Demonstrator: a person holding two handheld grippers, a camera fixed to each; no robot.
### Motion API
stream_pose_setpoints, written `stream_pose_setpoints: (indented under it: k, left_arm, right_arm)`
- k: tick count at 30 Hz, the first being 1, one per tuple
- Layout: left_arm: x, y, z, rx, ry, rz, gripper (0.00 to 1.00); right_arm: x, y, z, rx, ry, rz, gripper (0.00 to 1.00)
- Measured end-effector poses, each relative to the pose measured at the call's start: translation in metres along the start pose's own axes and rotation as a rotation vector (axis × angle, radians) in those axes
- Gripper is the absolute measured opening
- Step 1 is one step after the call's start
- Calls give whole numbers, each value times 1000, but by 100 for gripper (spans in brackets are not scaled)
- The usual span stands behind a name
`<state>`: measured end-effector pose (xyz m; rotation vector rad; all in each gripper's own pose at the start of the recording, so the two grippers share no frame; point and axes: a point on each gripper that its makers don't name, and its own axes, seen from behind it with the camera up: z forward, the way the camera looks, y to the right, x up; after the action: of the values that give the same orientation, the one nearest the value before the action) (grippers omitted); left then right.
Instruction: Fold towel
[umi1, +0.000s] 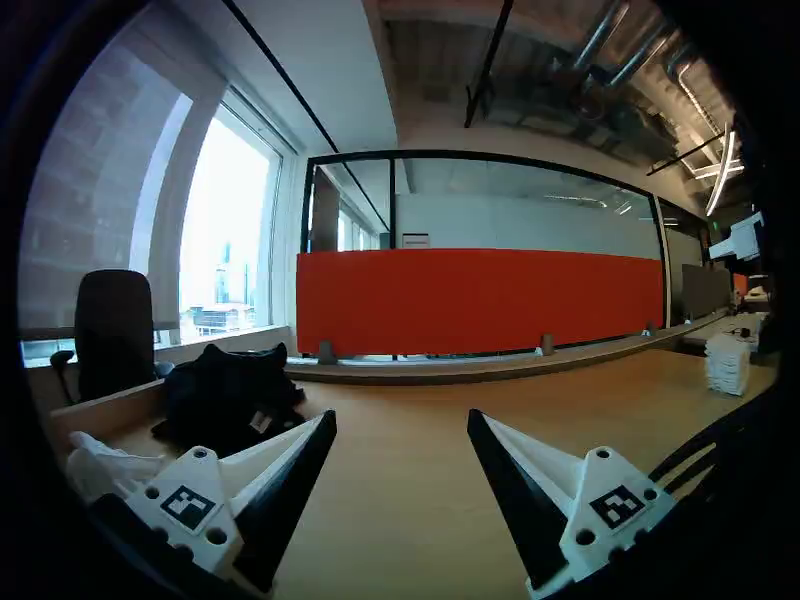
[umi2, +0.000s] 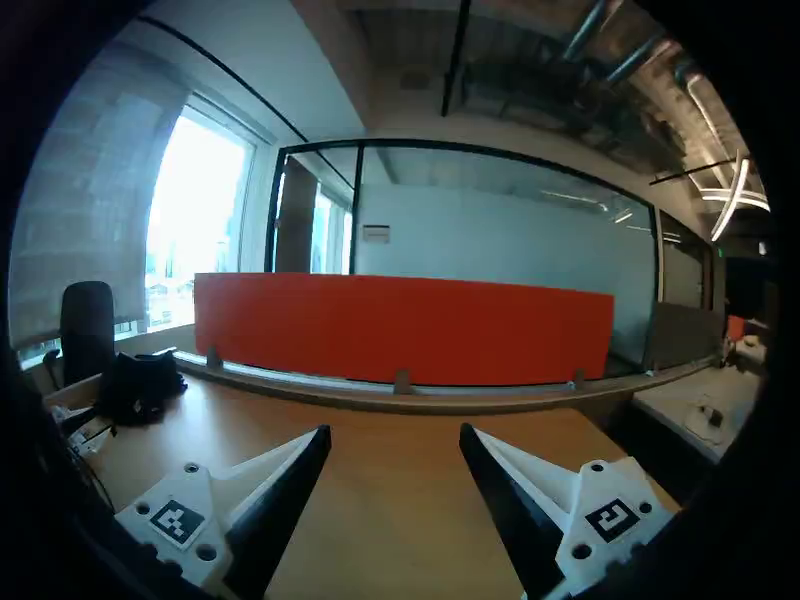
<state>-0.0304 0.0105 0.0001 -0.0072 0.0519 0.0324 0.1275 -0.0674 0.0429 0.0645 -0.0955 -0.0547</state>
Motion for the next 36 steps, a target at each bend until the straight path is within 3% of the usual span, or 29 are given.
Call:
stream_pose_setpoints:
  k: [23, 36]
  left_arm:
    - [-14, -11, 0, 18, -4, -6, 97]
    - [-21, -11, 2, 16, -32, -3, 97]
  right_arm:
    - [-13, -3, 2, 1, -7, -16, 100]
    - [-16, -2, 3, 5, -8, -15, 100]
